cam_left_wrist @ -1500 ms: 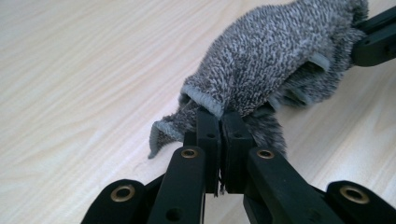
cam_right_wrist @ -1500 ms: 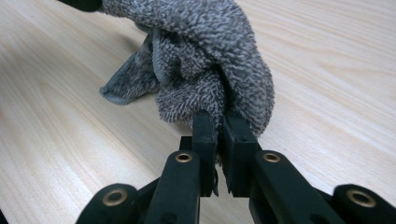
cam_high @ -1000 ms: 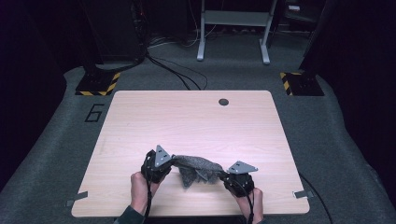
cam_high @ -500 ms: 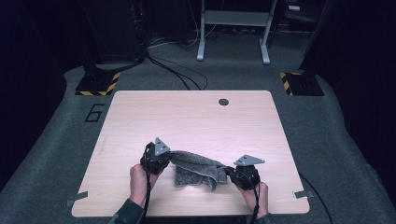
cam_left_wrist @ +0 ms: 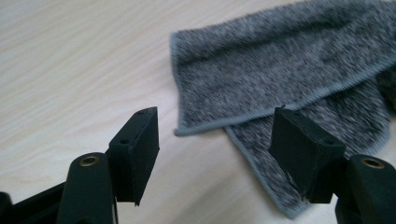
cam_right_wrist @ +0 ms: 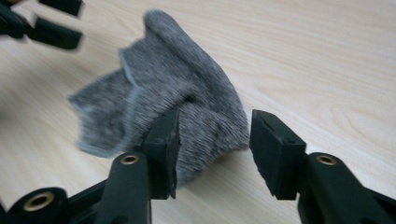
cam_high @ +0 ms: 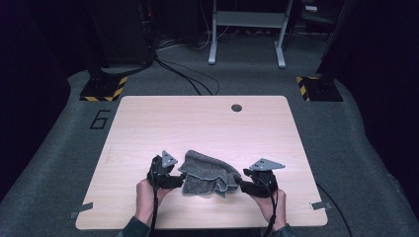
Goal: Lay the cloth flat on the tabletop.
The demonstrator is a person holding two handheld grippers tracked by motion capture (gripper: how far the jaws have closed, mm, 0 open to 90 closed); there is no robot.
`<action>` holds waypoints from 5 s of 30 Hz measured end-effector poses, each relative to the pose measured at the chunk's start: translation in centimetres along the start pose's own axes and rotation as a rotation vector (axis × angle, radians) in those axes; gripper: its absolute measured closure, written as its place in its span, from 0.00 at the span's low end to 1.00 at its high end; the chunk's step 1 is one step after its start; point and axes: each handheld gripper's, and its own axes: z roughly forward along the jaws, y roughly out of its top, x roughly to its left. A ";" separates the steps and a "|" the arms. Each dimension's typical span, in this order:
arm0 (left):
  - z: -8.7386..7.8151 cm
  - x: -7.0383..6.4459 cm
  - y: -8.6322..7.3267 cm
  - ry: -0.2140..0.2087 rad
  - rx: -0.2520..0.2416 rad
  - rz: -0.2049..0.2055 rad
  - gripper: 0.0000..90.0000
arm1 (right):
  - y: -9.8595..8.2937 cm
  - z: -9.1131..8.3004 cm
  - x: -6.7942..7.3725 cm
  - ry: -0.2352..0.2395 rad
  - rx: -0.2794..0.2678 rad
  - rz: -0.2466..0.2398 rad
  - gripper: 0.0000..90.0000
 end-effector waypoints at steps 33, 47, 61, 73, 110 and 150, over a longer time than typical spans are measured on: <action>1.7 -3.8 -4.1 -0.154 0.079 0.053 0.78 | 0.5 2.6 -0.7 -0.010 0.076 -0.022 0.94; -0.6 -1.9 -4.6 -0.118 0.026 -0.033 0.38 | 1.2 2.6 -1.4 0.023 0.058 0.019 0.75; 2.1 0.8 -3.1 -0.020 0.092 -0.043 0.38 | 0.8 0.6 -0.5 0.038 0.054 0.069 0.58; 2.9 0.7 -3.3 -0.026 0.104 -0.039 0.54 | -0.7 2.1 -0.6 0.045 0.126 0.102 0.55; 2.9 0.1 -3.6 -0.042 0.056 0.002 0.94 | -2.0 4.9 0.4 0.028 0.116 0.099 0.72; 0.4 1.5 -1.2 -0.020 -0.026 -0.017 0.98 | 1.9 1.7 -2.0 -0.041 0.013 0.013 0.98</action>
